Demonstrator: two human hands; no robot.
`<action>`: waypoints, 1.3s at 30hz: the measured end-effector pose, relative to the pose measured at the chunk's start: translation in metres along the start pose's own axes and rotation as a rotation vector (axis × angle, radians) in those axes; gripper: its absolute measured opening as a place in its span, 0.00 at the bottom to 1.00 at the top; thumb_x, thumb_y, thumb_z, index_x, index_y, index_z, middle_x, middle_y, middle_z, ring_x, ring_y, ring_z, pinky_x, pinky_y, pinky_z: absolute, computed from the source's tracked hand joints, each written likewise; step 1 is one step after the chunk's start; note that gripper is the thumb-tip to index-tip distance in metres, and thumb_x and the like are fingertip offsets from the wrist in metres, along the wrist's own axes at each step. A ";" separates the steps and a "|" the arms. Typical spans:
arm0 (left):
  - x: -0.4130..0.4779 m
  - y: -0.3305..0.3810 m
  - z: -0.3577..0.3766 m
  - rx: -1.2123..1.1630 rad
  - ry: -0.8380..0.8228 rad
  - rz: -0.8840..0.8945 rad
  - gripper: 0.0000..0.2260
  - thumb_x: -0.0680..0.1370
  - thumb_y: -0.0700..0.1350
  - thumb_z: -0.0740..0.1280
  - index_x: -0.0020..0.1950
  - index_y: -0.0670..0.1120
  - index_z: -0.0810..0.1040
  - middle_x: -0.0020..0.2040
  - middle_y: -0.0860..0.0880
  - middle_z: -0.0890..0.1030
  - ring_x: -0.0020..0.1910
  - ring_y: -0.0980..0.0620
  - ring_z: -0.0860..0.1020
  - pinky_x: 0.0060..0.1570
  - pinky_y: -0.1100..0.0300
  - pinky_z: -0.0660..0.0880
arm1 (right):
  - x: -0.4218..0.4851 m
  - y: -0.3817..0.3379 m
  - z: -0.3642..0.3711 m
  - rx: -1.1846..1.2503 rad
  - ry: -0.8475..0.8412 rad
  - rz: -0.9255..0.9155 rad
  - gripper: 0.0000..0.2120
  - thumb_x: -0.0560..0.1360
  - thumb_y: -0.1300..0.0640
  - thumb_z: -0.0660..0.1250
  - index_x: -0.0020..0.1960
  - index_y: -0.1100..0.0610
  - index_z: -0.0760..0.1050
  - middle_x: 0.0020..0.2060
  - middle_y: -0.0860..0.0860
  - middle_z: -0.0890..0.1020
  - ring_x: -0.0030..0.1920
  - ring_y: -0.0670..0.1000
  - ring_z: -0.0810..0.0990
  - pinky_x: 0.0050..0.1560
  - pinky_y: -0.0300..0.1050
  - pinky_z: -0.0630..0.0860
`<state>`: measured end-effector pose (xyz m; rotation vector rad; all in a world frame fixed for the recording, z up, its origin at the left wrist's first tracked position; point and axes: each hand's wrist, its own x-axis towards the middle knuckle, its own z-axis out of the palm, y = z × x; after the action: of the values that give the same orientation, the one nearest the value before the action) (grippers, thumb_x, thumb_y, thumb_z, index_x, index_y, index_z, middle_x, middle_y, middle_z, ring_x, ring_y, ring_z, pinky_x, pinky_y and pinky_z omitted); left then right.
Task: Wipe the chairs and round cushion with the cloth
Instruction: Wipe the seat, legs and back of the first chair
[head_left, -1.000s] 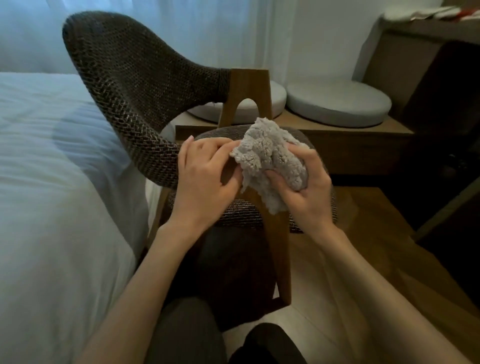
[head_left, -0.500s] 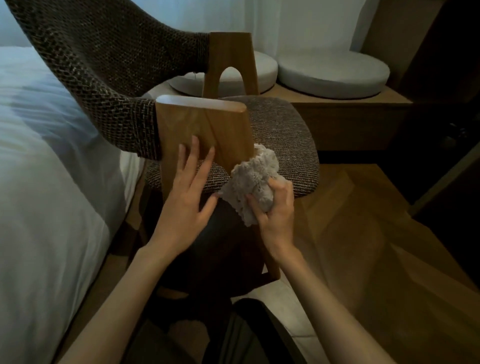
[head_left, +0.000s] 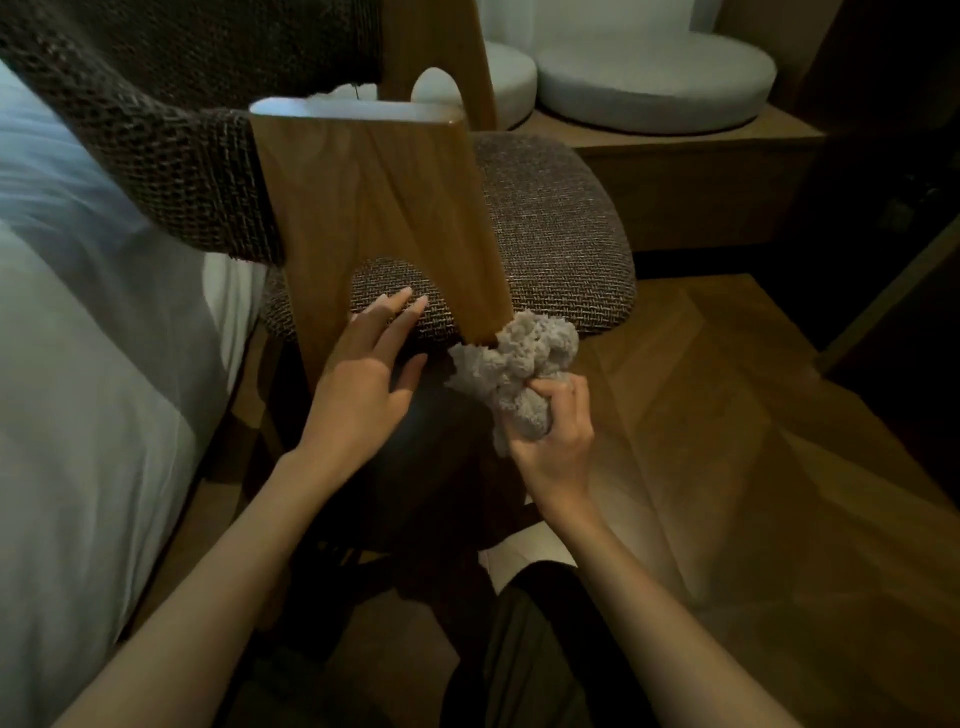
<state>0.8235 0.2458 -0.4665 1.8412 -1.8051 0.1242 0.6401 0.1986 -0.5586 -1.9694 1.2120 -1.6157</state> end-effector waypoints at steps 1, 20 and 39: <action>0.001 0.000 0.004 0.001 -0.034 0.005 0.24 0.79 0.44 0.65 0.75 0.47 0.63 0.75 0.48 0.63 0.76 0.48 0.58 0.75 0.54 0.50 | -0.008 0.006 0.001 -0.002 -0.015 0.082 0.18 0.68 0.58 0.75 0.53 0.55 0.71 0.49 0.56 0.75 0.51 0.40 0.70 0.51 0.24 0.66; -0.009 0.001 0.046 0.285 -0.190 0.084 0.47 0.72 0.48 0.70 0.78 0.46 0.39 0.78 0.44 0.37 0.76 0.40 0.36 0.73 0.40 0.40 | -0.024 0.084 0.008 0.042 -0.323 0.480 0.15 0.69 0.50 0.75 0.53 0.46 0.74 0.45 0.44 0.79 0.44 0.38 0.77 0.43 0.28 0.71; -0.010 0.010 0.046 0.288 -0.236 0.050 0.50 0.72 0.49 0.71 0.77 0.49 0.34 0.77 0.46 0.33 0.75 0.42 0.34 0.73 0.40 0.44 | -0.038 0.080 0.031 -0.025 -0.427 0.437 0.14 0.76 0.54 0.68 0.58 0.54 0.68 0.49 0.45 0.70 0.52 0.46 0.71 0.50 0.37 0.71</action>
<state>0.7984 0.2352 -0.5066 2.0822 -2.0867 0.2018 0.6363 0.1720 -0.6487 -1.7751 1.3603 -0.9168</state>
